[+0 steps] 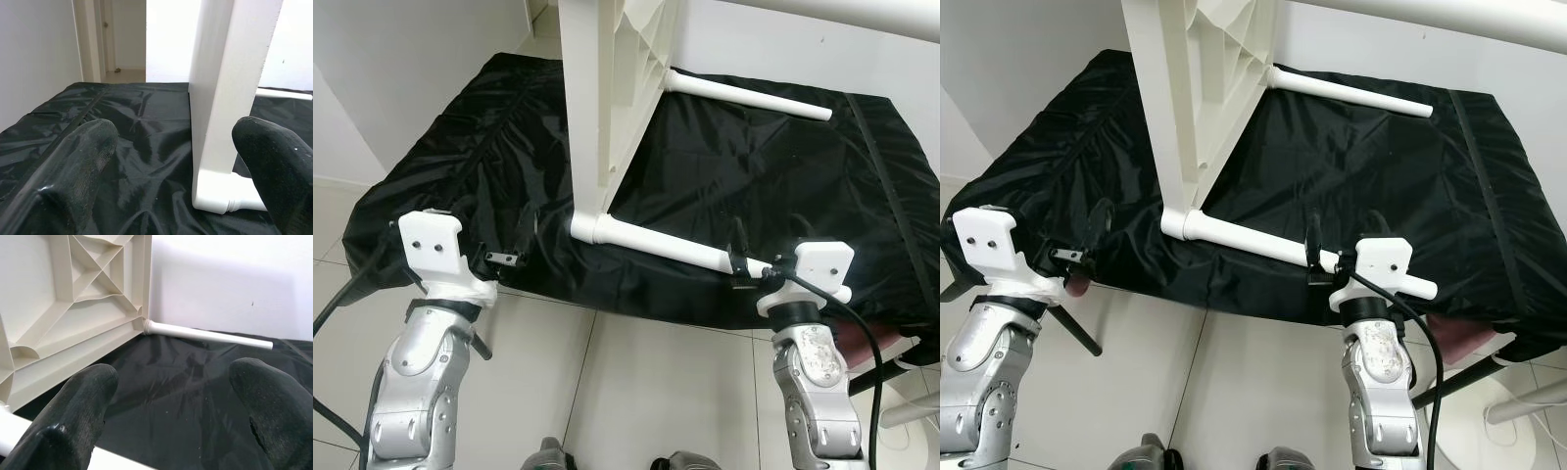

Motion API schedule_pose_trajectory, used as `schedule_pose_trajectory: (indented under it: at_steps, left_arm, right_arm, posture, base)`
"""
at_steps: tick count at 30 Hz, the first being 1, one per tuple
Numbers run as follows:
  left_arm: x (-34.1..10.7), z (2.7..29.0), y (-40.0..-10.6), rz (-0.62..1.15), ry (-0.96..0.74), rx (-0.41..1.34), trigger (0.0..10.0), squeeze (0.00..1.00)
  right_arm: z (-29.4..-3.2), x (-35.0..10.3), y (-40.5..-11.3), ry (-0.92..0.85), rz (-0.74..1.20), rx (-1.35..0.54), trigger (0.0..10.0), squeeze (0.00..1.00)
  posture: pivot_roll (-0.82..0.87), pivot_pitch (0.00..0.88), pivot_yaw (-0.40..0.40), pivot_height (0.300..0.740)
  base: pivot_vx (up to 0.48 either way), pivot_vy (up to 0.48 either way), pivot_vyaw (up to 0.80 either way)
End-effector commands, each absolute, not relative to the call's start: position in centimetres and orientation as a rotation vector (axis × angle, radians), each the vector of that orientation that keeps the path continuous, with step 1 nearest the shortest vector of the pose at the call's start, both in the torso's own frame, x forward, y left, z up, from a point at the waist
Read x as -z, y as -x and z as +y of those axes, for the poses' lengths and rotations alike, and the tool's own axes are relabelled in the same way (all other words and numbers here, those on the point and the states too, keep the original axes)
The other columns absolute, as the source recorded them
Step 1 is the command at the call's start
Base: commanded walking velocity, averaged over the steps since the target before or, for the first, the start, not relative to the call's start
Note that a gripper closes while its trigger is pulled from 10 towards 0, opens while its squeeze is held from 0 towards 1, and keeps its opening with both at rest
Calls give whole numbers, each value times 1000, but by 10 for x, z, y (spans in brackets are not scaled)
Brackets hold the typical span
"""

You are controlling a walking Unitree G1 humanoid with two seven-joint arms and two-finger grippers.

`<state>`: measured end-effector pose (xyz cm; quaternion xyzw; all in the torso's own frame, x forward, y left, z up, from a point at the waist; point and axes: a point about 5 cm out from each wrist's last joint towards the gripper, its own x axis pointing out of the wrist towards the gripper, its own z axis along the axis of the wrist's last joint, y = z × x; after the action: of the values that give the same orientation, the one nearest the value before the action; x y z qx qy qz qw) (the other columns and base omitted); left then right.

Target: Building children table

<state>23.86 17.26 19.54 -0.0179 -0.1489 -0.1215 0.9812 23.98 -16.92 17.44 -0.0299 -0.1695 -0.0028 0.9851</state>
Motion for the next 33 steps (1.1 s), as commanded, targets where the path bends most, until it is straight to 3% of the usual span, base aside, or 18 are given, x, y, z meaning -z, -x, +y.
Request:
schedule_pose_trajectory:
  at_steps: [1, 33]
  left_arm:
    - [-193, 172, -238, -289, 37, 259, 10000, 0]
    - [-201, 173, -251, -303, 28, 280, 10000, 0]
  right_arm:
    - [-171, -169, -240, 65, -308, 11, 10000, 0]
    - [-177, -169, -252, 119, -295, 15, 10000, 0]
  posture:
    - [-32, 21, 7, 740]
    - [-23, 83, 5, 740]
  base:
    - [0, 0, 0]
    - [0, 0, 0]
